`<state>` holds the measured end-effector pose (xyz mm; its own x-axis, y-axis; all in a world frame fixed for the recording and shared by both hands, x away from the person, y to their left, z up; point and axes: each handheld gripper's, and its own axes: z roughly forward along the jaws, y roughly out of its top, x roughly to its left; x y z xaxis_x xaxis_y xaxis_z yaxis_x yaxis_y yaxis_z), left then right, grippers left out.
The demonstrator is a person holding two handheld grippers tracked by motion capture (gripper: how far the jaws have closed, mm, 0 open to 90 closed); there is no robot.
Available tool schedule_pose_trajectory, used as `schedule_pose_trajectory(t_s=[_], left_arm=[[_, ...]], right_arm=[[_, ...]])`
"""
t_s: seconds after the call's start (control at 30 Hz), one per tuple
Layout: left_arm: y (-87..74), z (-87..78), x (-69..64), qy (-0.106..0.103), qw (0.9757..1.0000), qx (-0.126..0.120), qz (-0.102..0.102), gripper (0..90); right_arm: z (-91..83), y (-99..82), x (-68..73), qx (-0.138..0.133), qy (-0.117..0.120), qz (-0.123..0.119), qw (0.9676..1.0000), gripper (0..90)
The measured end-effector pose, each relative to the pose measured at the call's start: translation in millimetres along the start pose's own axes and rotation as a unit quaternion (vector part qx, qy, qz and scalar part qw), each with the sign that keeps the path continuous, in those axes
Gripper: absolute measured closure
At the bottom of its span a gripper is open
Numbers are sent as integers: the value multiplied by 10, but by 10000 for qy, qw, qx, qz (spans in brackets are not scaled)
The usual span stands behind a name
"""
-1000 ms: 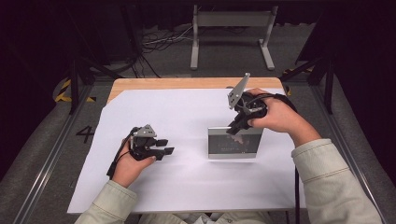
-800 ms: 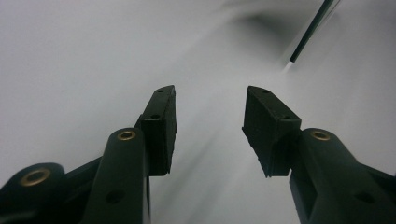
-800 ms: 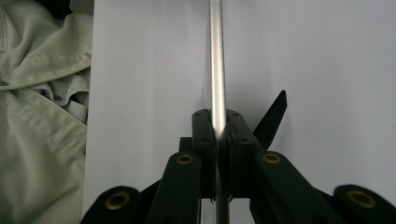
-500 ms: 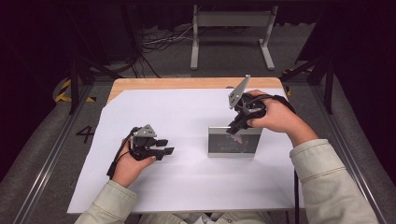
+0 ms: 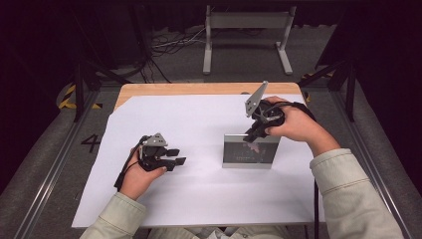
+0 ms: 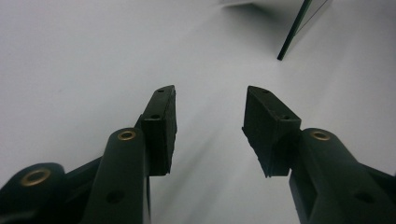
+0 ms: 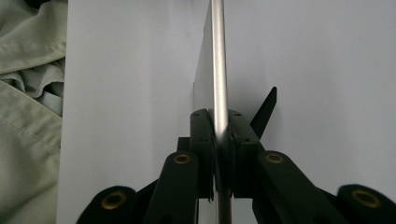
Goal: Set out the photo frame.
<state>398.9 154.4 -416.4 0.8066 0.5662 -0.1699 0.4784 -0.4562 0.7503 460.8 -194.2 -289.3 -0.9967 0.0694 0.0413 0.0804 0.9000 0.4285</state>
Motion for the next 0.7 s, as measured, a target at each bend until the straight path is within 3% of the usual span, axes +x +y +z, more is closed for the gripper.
schedule_pose_trajectory(t_s=[0.27,0.53,0.63,0.7], left_arm=[[4,4,-3,-6,10000,-10,-13,548],[9,7,-9,8,10000,-15,-14,538],[14,-6,-5,135,9999,-20,99,500],[14,-17,-21,89,9999,-51,25,487]], right_arm=[[5,-30,-21,-75,-376,-69,9992,763],[-85,-106,-17,-601,-581,157,9964,537],[-117,-131,12,-782,-671,213,9945,501],[-145,-157,34,-902,-748,294,9927,488]])
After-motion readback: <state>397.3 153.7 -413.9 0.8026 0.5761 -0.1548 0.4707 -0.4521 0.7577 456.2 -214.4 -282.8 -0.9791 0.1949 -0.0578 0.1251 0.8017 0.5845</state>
